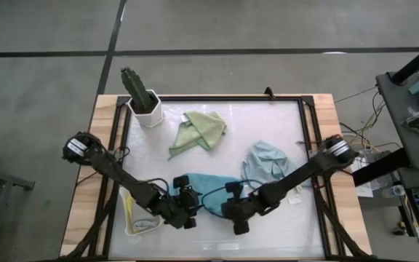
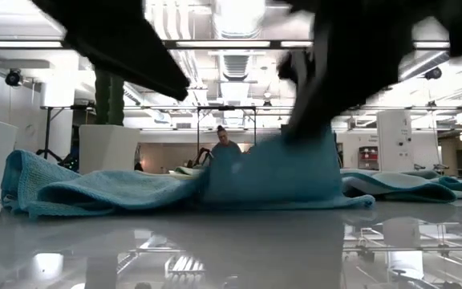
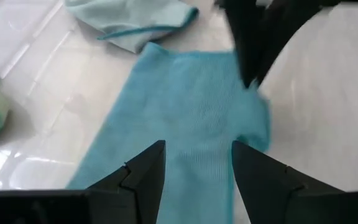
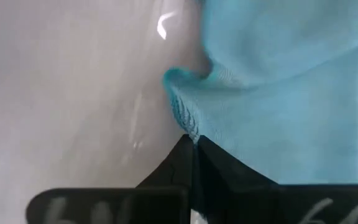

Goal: Fold microfiber towels
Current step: Fold the blue microfiber towel

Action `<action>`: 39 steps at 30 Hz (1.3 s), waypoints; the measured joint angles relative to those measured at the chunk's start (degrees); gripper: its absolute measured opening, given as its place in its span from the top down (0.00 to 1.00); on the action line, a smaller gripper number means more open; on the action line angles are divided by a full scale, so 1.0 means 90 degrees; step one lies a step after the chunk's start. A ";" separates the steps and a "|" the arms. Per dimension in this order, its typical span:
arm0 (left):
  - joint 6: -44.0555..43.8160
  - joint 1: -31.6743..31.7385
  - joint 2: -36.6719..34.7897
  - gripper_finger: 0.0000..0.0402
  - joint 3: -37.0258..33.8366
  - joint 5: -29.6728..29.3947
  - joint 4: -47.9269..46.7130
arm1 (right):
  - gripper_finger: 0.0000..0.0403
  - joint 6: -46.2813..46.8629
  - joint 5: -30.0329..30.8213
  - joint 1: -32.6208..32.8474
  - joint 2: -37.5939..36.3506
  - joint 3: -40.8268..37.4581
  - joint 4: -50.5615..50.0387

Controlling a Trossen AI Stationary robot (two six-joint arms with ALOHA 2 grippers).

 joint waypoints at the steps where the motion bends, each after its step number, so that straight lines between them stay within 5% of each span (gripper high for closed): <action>1: 0.0022 0.0041 -0.0005 0.58 0.0000 -0.0006 0.0076 | 0.98 -0.0062 0.0071 -0.0002 -0.0202 0.0005 -0.0117; 14: 0.2295 0.0237 -0.0363 0.58 -0.0002 -0.0023 0.1682 | 0.98 -0.0720 0.0491 -0.0252 -0.1857 0.0010 -0.0438; 27: 0.2106 0.0525 -0.0325 0.58 -0.0017 -0.0858 0.2162 | 0.98 -0.0470 0.0624 -0.0541 -0.2063 0.0157 -0.0414; 39: 0.1765 0.0576 -0.0267 0.58 -0.0117 -0.1572 0.2014 | 0.98 -0.0822 0.0761 -0.0534 -0.2093 0.1488 -0.1340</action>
